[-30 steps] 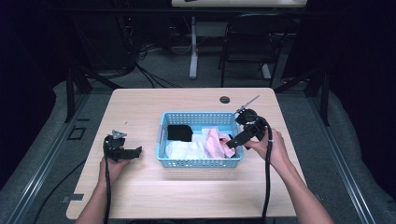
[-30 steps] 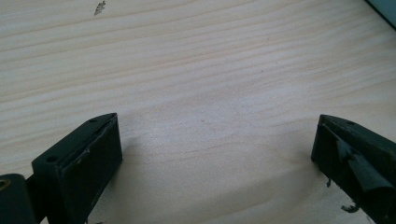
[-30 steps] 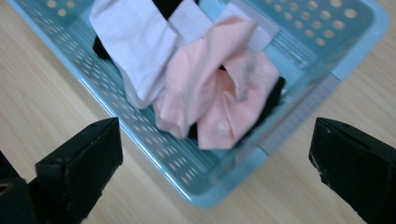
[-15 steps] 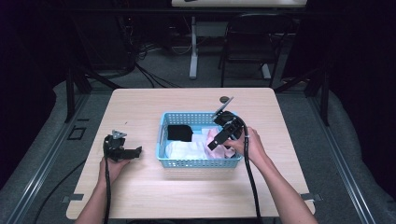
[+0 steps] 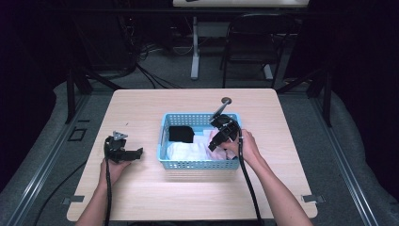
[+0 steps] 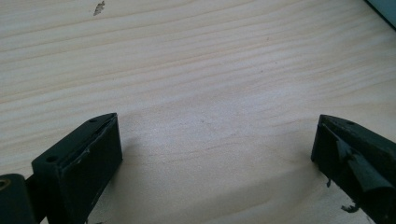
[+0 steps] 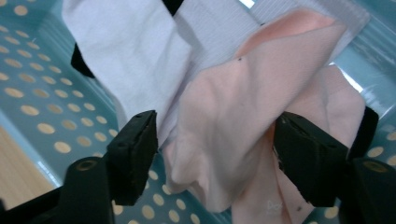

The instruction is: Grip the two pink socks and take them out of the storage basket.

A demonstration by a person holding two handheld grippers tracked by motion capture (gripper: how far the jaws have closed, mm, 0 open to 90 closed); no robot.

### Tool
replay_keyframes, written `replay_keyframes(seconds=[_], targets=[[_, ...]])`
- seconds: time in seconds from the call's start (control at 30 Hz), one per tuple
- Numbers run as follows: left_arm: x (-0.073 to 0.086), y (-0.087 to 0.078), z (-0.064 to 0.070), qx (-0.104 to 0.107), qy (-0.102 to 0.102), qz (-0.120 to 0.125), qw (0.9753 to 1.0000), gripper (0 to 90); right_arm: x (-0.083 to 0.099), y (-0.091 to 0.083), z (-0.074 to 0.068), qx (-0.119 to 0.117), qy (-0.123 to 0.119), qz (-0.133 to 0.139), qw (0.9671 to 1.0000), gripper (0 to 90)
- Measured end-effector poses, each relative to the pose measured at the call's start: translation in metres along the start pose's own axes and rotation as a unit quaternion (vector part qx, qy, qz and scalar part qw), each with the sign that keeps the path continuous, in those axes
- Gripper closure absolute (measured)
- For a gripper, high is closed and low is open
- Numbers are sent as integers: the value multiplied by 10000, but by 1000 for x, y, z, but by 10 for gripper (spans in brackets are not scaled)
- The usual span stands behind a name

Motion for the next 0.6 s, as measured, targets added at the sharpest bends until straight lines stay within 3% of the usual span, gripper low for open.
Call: replay_keyframes(seconds=[0.13,0.3,0.4,0.6], targets=[[0,0,0,2,1,0,10000,16,-2,2,2,89,-56,-17,9999,394],[0,0,0,2,0,1,10000,16,-10,3,1,268,-35,286,9992,468],[0,0,0,2,1,1,10000,16,-12,2,2,367,-179,240,9989,578],[0,0,0,5,3,0,10000,16,-7,9,3,448,-186,1,9988,765]])
Point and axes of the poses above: each handheld gripper's, and its own axes: y roughly forward along the jaws, x roughly out of its underside, z roughly to its right, the point moved 9 cm from there along y, roughly forward along the jaws, and after that the axes turned 1 degree about y, right-handed, at the moved point
